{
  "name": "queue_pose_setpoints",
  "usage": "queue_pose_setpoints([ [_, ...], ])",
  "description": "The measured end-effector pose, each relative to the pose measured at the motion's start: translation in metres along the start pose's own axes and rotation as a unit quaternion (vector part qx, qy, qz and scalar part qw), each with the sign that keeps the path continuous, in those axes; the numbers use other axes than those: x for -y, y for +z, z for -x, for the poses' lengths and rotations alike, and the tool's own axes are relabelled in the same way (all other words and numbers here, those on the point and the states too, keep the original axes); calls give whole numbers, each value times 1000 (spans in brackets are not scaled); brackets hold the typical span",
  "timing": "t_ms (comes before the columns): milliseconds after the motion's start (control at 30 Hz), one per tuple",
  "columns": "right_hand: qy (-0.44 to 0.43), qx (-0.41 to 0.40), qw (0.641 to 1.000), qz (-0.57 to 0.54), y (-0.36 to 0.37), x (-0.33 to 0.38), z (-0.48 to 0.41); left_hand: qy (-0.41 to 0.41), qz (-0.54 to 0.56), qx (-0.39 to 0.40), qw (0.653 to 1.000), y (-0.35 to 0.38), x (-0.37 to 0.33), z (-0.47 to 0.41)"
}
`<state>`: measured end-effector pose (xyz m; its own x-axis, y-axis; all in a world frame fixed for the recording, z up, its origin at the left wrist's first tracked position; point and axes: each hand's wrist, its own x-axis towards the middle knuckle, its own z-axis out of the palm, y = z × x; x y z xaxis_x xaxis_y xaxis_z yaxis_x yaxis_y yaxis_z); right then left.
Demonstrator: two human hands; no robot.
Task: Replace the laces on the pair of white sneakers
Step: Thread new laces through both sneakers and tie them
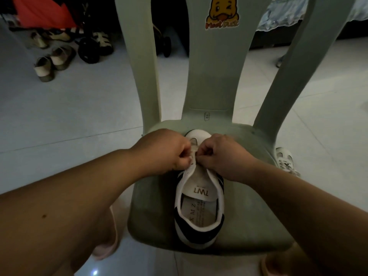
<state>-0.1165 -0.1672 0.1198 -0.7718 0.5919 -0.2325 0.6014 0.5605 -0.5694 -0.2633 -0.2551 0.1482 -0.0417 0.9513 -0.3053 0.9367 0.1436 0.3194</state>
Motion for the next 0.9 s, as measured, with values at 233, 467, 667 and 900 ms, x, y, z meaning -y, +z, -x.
queue_pose_setpoints([
  [233,74,65,987,-128,-22,2,6,-28,119,-66,990,2,9,0],
  [467,98,79,984,-127,-31,-3,10,-111,149,4,983,6,14,-8],
  [667,80,29,993,-86,-23,-3,7,-137,239,-7,961,-4,11,-5],
  [900,-24,25,994,-105,-15,28,1,-86,280,15,956,-16,8,4],
])
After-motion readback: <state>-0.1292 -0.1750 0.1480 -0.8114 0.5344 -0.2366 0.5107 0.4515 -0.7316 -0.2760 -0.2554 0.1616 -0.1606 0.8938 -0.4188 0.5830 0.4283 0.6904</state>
